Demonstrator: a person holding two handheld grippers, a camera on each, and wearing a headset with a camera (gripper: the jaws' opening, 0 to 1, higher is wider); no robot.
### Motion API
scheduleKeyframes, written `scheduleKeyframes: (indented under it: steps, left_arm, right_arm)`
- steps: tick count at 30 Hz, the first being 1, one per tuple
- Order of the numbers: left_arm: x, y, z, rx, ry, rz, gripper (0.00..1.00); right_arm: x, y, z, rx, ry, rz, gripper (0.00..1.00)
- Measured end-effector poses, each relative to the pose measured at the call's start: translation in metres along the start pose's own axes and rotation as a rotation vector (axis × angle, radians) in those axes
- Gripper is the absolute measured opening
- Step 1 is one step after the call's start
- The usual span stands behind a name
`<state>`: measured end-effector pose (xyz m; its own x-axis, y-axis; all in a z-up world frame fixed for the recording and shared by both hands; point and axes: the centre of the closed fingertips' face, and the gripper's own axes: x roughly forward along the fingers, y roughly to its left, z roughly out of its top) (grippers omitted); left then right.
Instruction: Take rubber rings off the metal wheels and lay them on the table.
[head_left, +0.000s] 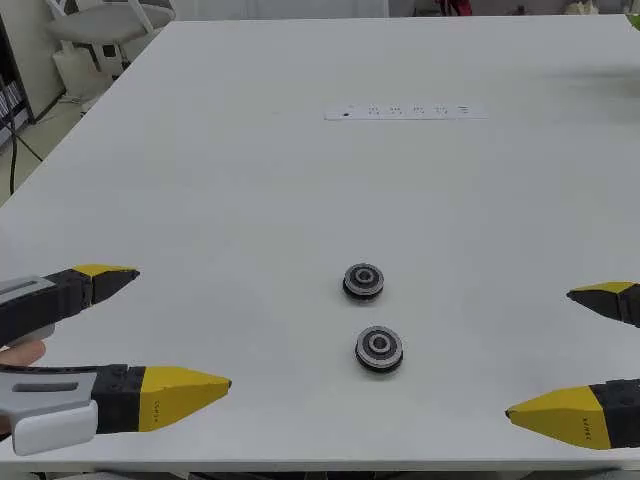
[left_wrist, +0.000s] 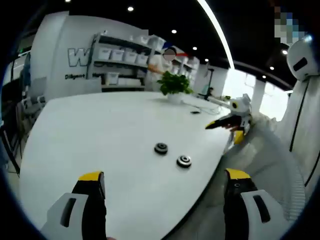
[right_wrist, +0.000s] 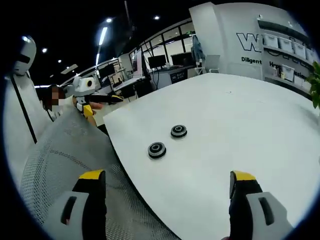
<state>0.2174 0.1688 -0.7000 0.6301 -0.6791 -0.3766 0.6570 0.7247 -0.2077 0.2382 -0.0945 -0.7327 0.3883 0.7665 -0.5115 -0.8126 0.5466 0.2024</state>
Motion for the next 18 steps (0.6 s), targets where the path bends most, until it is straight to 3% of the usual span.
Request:
scheduleKeyframes:
  steps: [5, 18]
  left_arm:
    - [0.001, -0.004, -0.0028, 0.002, 0.019, -0.003, 1.0]
    - [-0.0002, -0.0076, 0.0018, 0.009, 0.011, 0.01, 1.0]
  right_arm:
    - [-0.0025, 0.0004, -0.0016, 0.004, -0.001, -0.004, 1.0]
    - [-0.0027, 0.0016, -0.002, 0.004, -0.005, -0.002, 1.0]
